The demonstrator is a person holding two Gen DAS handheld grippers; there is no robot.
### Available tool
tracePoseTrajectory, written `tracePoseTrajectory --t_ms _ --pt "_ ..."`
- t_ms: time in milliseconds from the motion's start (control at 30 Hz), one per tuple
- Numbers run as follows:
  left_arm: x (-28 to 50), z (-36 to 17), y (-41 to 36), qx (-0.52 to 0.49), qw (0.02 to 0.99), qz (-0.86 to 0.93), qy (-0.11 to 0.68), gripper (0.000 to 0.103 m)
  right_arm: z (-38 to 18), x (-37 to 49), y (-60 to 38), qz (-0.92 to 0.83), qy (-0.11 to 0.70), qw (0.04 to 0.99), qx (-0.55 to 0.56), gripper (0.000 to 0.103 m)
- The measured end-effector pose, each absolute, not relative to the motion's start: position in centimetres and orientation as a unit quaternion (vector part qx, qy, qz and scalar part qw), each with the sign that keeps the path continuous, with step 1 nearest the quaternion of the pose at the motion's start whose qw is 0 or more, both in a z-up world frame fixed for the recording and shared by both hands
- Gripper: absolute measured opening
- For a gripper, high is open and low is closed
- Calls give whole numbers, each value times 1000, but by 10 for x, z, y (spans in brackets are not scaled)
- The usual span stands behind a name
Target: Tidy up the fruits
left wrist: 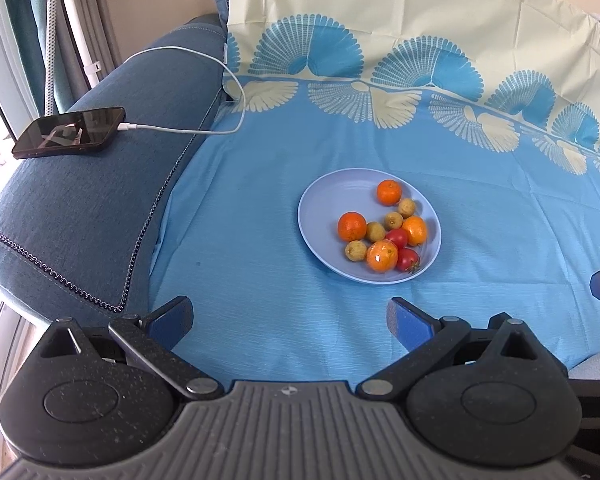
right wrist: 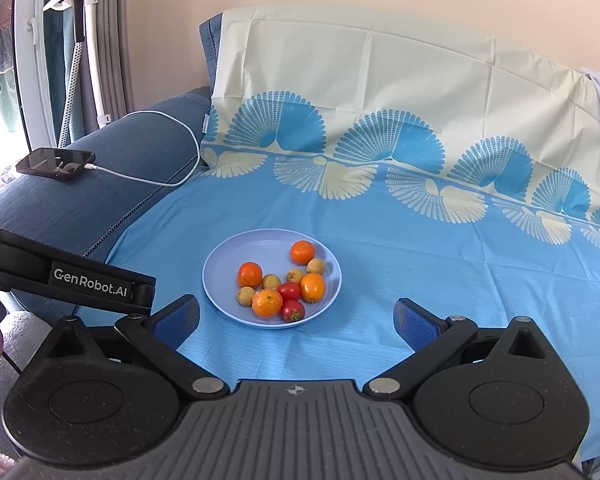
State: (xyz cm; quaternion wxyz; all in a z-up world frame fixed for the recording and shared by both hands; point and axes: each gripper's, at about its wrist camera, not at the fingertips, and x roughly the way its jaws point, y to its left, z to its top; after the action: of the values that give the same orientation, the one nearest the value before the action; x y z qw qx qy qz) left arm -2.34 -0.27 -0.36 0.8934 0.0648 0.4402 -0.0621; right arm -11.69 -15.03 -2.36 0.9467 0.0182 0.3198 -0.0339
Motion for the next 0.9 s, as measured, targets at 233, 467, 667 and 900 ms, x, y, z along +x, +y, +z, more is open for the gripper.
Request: tracePoseTrajectory --t_ms 233,467,667,900 --pt "-25 -5 -7 76 893 -55 440 103 -24 -118 -151 -37 321 946 19 102" --pt "-25 -6 -8 86 893 -48 439 103 -24 -119 -152 -42 321 946 20 102" --pt "-24 -6 -7 84 892 -47 441 103 -24 -120 -153 -41 320 946 18 102" --pt "-26 -6 -8 82 893 -44 440 103 -25 -122 -153 -43 320 946 15 102"
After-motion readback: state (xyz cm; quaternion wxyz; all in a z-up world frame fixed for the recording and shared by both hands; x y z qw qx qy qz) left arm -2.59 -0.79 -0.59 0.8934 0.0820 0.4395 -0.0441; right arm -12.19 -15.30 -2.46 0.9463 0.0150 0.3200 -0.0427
